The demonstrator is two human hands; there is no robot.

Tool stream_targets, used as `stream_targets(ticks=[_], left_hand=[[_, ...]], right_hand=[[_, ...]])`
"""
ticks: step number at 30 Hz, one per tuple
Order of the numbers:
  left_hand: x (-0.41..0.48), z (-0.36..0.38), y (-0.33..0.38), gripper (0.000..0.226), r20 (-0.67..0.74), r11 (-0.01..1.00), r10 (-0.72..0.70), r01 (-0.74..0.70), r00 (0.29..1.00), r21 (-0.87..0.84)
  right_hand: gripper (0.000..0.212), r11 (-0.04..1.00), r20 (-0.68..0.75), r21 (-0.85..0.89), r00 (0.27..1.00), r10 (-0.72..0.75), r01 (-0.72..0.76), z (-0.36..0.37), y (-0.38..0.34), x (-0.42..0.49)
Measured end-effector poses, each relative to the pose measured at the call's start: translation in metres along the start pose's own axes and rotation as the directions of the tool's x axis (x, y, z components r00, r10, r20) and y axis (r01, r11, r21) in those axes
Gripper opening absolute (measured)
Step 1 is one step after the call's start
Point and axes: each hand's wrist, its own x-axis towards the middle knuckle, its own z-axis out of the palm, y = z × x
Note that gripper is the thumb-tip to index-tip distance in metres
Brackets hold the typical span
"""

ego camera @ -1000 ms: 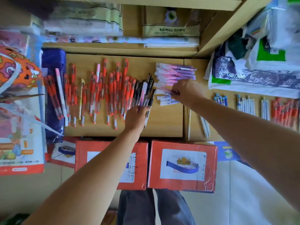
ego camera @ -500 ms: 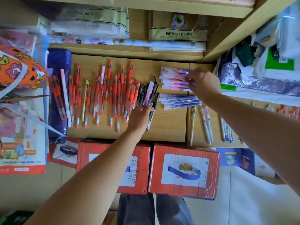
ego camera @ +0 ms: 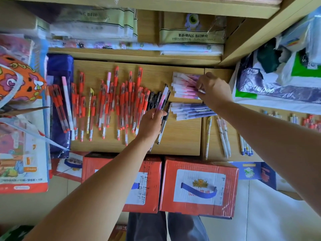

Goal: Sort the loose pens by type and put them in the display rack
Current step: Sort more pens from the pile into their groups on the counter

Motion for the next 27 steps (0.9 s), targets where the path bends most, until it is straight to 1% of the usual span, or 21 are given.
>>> stream_targets(ticks=[3,6,10,15,18,21,22,24,26,27], left_hand=[[-0.001,0.004,0.004,0.024,-0.017,0.998,0.048,-0.047,0.999,0.050],[0.000,0.006,0.006,0.024,-0.027,0.996,0.051,-0.049,0.998,0.071],[0.005,0.008,0.003,0.023,-0.025,0.997,0.046,-0.045,0.999,0.065],[0.007,0.010,0.003,0.027,-0.069,0.999,0.034,-0.032,0.997,0.030],[0.006,0.011,0.005,0.026,-0.042,0.998,0.051,-0.050,0.998,0.028],[0.005,0.013,0.003,0.023,0.016,0.998,0.068,-0.068,0.998,-0.004],[0.004,0.014,0.002,0.023,0.036,0.997,0.076,-0.076,0.996,-0.002],[0.005,0.019,0.001,0.017,0.052,0.993,0.109,-0.110,0.993,0.033],[0.007,0.025,0.001,0.011,0.051,0.986,0.137,-0.141,0.989,0.085],[0.008,0.029,0.002,0.011,0.060,0.981,0.155,-0.161,0.986,0.111]], right_hand=[[0.018,1.000,0.017,0.017,1.000,0.013,-0.014,0.004,-0.001,0.000],[0.014,0.999,0.017,0.031,0.999,0.030,-0.030,0.006,0.000,0.000],[0.014,0.999,0.050,0.030,0.999,0.015,-0.017,0.005,0.003,-0.006],[0.016,1.000,0.068,-0.005,0.998,0.015,-0.015,0.007,0.006,-0.015],[0.013,0.999,0.047,0.018,0.998,0.039,-0.040,0.010,0.006,-0.016],[0.011,0.996,0.053,0.047,0.995,0.080,-0.082,0.013,0.004,-0.017],[0.011,0.992,0.055,0.073,0.994,0.100,-0.103,0.014,0.004,-0.018],[0.011,0.968,0.050,0.195,0.987,0.152,-0.158,0.014,0.004,-0.020],[0.014,0.907,0.073,0.371,0.979,0.188,-0.202,0.011,0.003,-0.021],[0.016,0.860,0.111,0.458,0.974,0.195,-0.224,0.008,0.001,-0.022]])
